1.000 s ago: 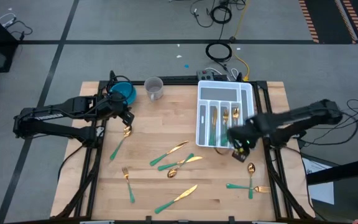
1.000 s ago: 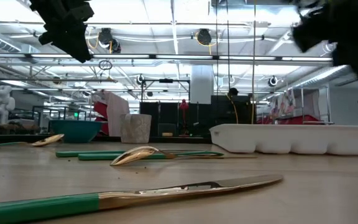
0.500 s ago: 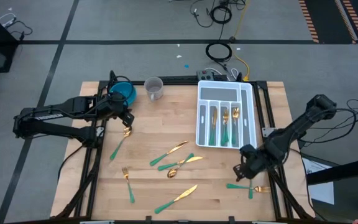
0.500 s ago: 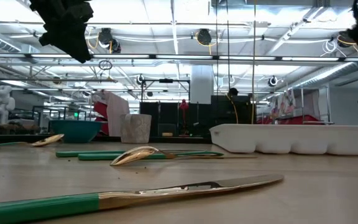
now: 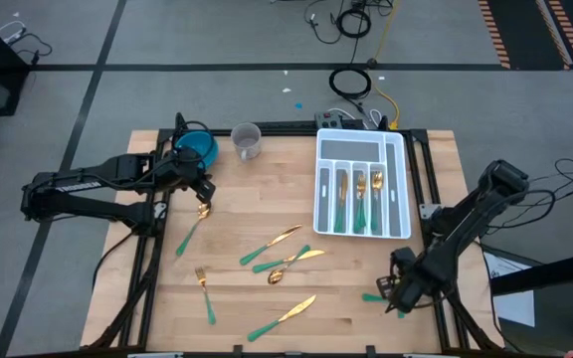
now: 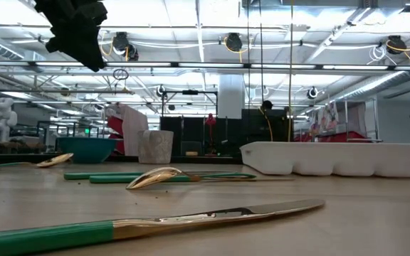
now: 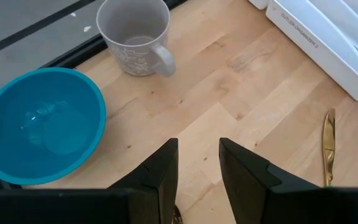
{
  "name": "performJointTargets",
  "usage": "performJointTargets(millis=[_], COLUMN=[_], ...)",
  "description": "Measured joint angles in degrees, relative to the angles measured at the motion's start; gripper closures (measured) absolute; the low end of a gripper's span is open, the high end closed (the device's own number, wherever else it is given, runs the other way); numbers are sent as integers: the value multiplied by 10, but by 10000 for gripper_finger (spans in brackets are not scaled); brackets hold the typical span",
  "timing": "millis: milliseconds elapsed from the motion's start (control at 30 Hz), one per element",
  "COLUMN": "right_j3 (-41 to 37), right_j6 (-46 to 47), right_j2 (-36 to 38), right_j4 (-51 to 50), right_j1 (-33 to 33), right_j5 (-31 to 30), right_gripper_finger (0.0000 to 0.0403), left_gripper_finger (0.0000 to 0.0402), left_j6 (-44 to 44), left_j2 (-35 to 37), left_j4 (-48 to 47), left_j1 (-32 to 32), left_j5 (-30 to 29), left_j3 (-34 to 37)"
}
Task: Sort silverware
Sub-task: Put the green spoon into the white cutlery tray
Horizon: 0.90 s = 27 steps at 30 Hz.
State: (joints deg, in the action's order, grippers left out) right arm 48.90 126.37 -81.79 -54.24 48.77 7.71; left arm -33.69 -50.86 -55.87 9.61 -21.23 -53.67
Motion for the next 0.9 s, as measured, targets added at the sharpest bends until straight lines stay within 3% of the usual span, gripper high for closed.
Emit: performJointTargets(millis=[200,533,900], right_j3=[0,-3,-108], right_j6=[0,0,6], right_j2=[-33,-41,-40], right_j4=[-50,-38,128], right_j1=[-5,-19,-29], right_j5=[0,-17,-9], right_gripper_finger=[197,204,212], left_gripper_finger=[278,278,278], left_j6=[-1,-1,-5], left_j2=[0,0,0], left_j4=[7,16,15], left_j1=[0,0,0], left_j5=[0,0,0], left_j3=[0,0,0])
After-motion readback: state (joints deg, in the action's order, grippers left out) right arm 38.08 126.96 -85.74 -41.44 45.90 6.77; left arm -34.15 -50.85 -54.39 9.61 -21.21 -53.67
